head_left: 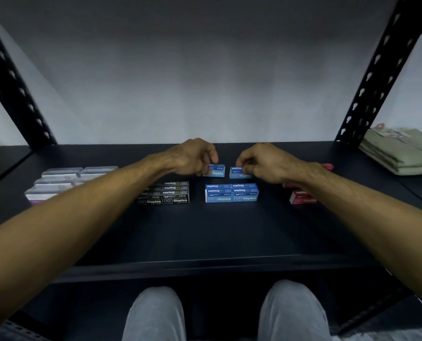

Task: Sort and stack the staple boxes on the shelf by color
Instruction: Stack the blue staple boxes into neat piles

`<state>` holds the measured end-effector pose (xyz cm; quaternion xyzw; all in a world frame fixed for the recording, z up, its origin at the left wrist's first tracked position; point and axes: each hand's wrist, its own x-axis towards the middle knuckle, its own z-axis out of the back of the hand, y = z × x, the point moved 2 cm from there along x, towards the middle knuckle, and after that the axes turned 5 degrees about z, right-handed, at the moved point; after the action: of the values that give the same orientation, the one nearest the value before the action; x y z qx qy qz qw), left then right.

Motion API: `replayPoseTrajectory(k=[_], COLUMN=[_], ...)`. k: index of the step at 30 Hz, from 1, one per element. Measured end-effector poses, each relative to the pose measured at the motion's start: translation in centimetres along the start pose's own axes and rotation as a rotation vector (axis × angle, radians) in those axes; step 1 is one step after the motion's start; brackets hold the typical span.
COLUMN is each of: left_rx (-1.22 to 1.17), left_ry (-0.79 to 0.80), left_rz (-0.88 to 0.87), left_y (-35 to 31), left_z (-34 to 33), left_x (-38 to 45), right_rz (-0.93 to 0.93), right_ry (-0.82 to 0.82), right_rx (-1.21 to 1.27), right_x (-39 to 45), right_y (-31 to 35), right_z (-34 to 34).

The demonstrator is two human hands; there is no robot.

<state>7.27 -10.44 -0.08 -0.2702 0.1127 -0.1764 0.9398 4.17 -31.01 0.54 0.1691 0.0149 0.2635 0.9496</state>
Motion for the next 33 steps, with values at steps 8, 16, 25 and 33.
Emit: replayPoseTrajectory(k=[8,16,25,33], left_rx=[-0.025,-0.081,-0.130,-0.107], left_ry=[0.069,0.092,0.105,0.132], left_rz=[-0.007,0.003,0.012,-0.007], left_y=[-0.3,-0.7,-1.2,-1.4], left_z=[-0.4,-0.7,-0.7,-0.7], left_x=[-0.9,-1.7,-2.5,-3.3], right_rz=[-0.009,-0.015,-0.023,-0.029], right_ry=[0.038,0.018,0.054,0.074], right_rx=[0.045,0.065,0.100,0.096], right_x=[-1.0,-1.8,-2.2,-2.4], right_y=[0.5,1.0,1.6,1.6], right_z=[0.2,0.1,0.0,0.1])
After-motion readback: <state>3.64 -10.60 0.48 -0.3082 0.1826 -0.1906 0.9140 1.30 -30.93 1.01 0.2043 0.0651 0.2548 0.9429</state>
